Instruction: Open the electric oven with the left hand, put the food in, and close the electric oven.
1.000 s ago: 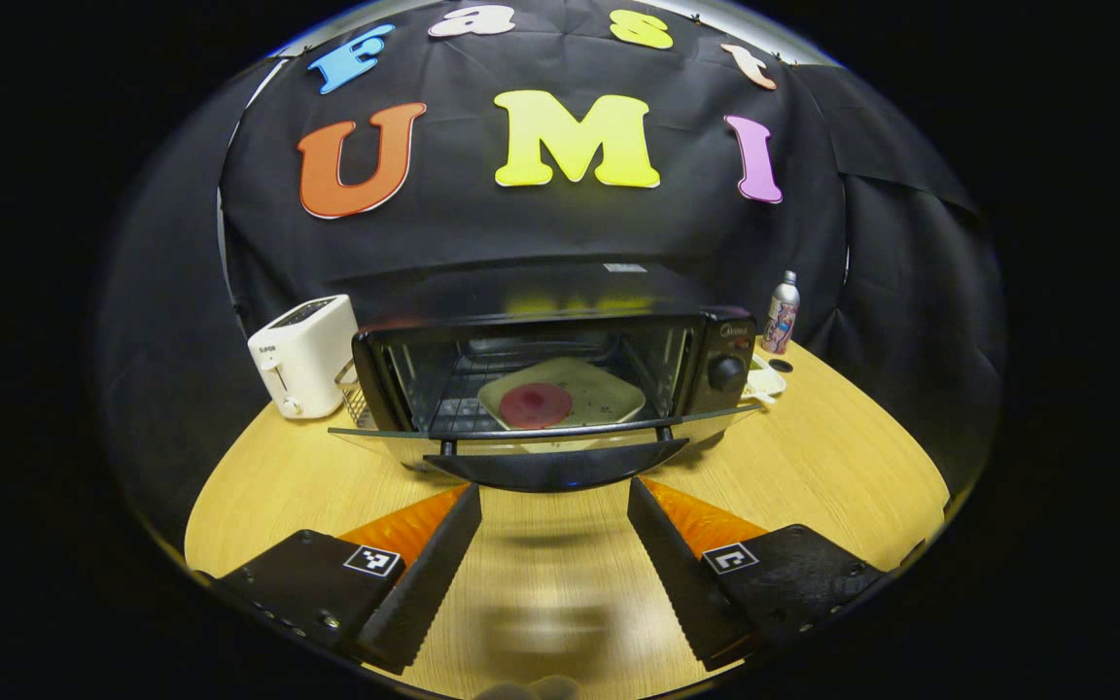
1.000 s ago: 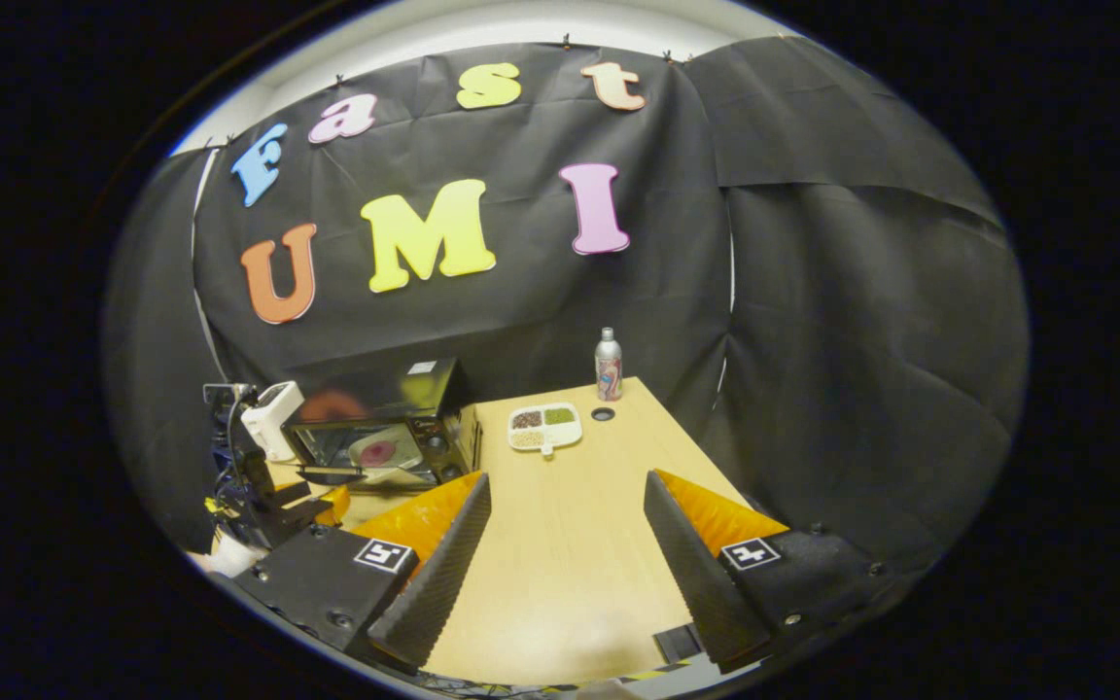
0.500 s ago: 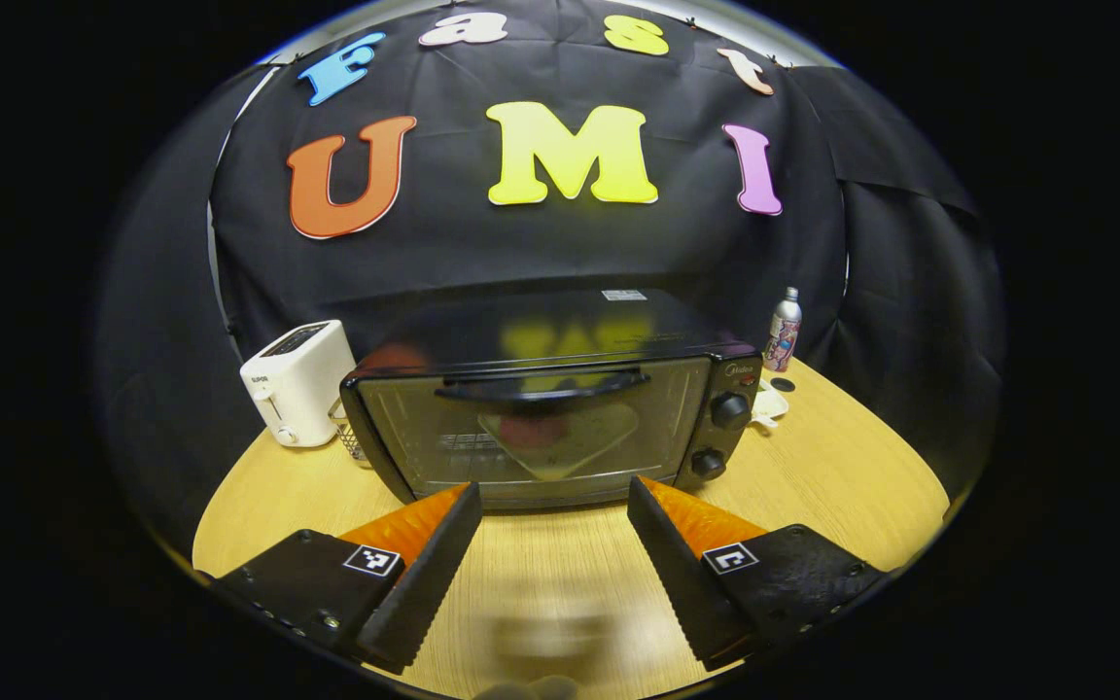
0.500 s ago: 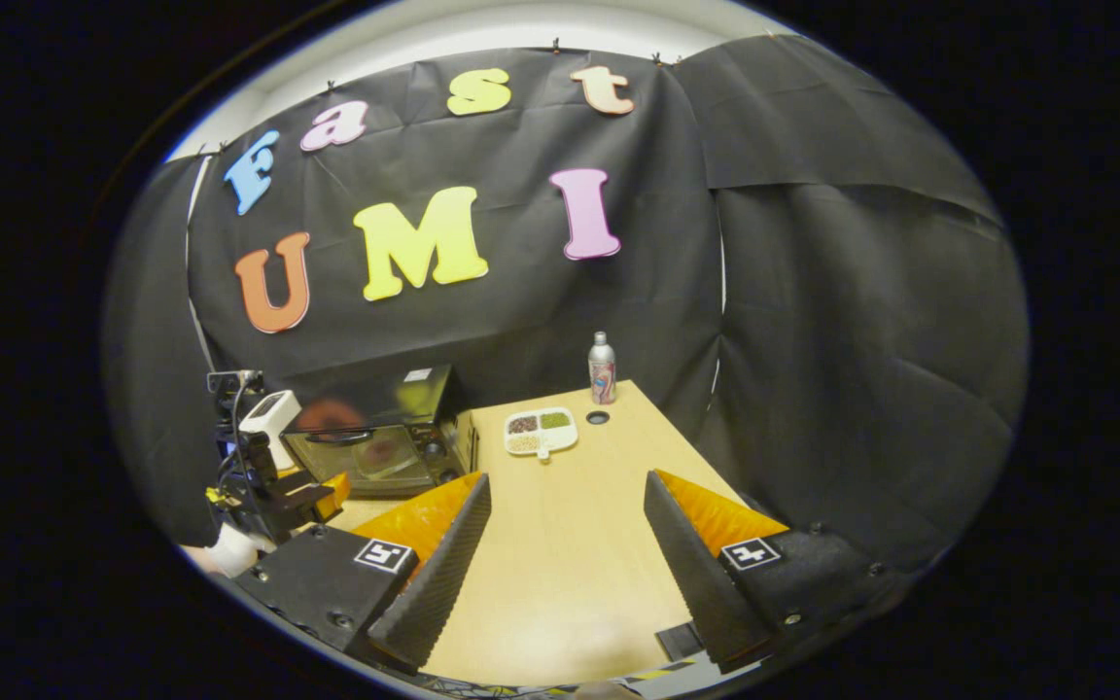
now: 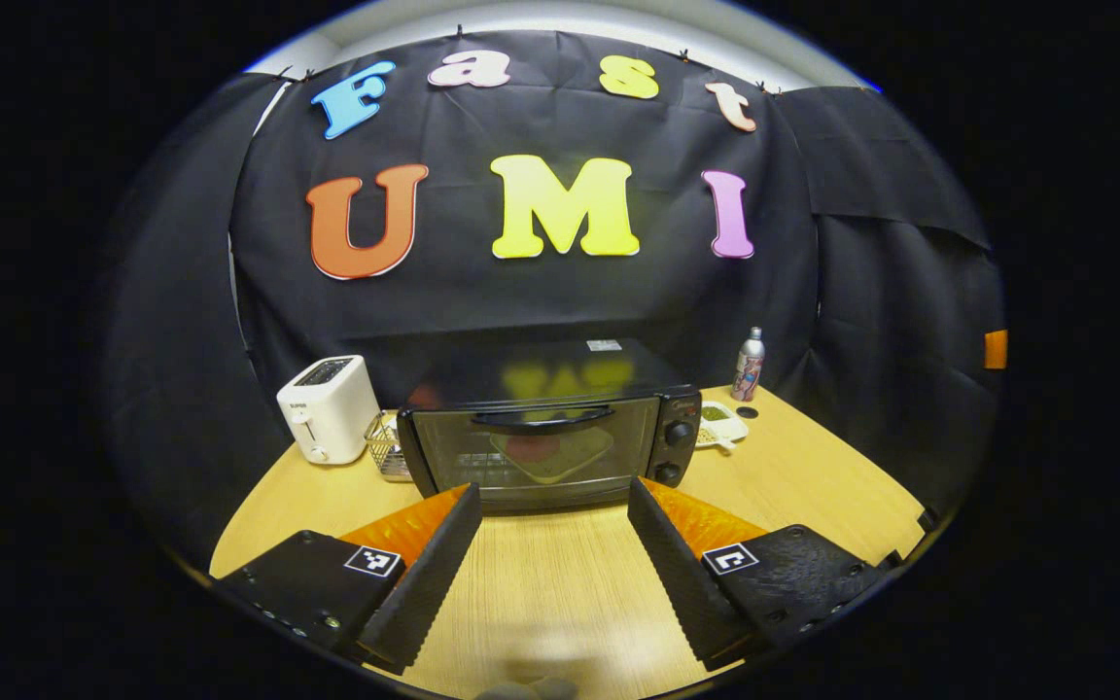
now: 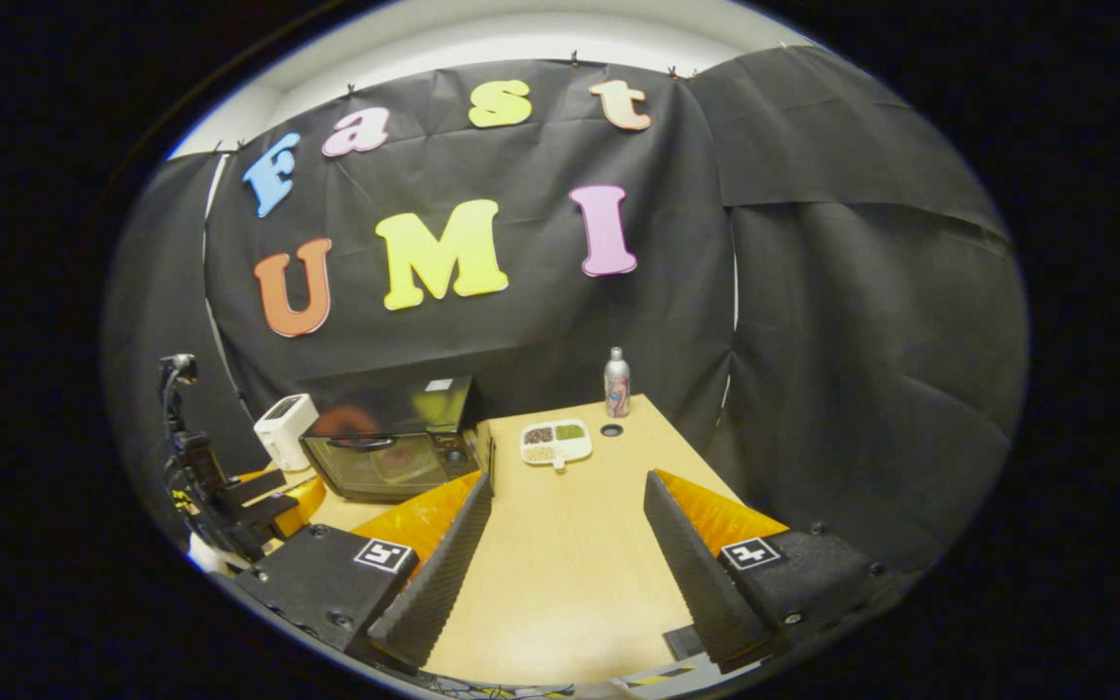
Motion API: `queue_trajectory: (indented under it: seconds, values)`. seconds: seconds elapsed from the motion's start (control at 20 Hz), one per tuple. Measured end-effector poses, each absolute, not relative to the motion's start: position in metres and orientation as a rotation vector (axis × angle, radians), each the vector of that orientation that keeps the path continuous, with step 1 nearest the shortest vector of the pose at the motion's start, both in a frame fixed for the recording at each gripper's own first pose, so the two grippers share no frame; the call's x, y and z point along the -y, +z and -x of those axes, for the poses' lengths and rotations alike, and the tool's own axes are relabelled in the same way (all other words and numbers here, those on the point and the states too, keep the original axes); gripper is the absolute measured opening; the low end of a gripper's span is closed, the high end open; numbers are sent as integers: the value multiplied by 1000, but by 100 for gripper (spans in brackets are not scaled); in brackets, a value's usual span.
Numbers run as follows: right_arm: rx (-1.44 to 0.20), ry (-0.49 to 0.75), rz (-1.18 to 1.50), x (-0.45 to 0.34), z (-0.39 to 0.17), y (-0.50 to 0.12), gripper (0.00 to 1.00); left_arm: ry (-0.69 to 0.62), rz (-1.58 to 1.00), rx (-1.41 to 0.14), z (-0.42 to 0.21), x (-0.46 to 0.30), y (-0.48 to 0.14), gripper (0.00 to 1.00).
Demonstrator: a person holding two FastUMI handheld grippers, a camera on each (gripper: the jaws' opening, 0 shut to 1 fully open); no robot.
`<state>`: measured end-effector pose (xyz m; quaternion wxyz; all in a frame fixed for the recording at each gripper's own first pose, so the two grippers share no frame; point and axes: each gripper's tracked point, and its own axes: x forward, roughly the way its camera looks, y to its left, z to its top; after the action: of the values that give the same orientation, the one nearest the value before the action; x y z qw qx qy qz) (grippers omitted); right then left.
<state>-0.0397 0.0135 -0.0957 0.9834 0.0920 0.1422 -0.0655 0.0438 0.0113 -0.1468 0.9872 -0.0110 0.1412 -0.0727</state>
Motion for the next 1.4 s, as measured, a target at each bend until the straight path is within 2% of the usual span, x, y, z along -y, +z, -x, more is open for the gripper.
queue_trajectory:
  seconds: [0.1, 0.15, 0.3, 0.6, 1.1, 1.15, 1.2, 1.25, 1.3, 1.4]
  values:
    - [-240, -121, -144, -14, 46, -77, 96, -135, 30, -236, -25, -20, -118, 96]
    - [-212, -109, -126, -16, 49, -65, 100, -130, 41, -211, -15, -21, -104, 97]
    - [-140, -80, -107, -13, 59, -38, 96, -113, 48, -132, 17, -23, -54, 96]
    - [-89, -7, -107, 15, 89, -16, 96, -29, 8, 20, 82, -15, 23, 96]
    - [-52, 31, -85, 70, 130, -13, 96, 89, 13, 20, 152, 20, 39, 96]
    - [-48, 39, -87, 70, 132, -14, 100, 98, 6, 23, 157, 21, 42, 96]
    - [-45, 49, -93, 70, 133, -13, 96, 105, 3, 23, 160, 24, 43, 96]
    - [-48, 57, -94, 71, 134, -14, 100, 107, 3, 20, 163, 27, 42, 96]
    - [-51, 59, -93, 72, 136, -15, 96, 111, 2, 13, 165, 29, 41, 96]
    - [-43, 58, -90, 77, 138, -13, 96, 113, -6, 9, 170, 32, 41, 96]
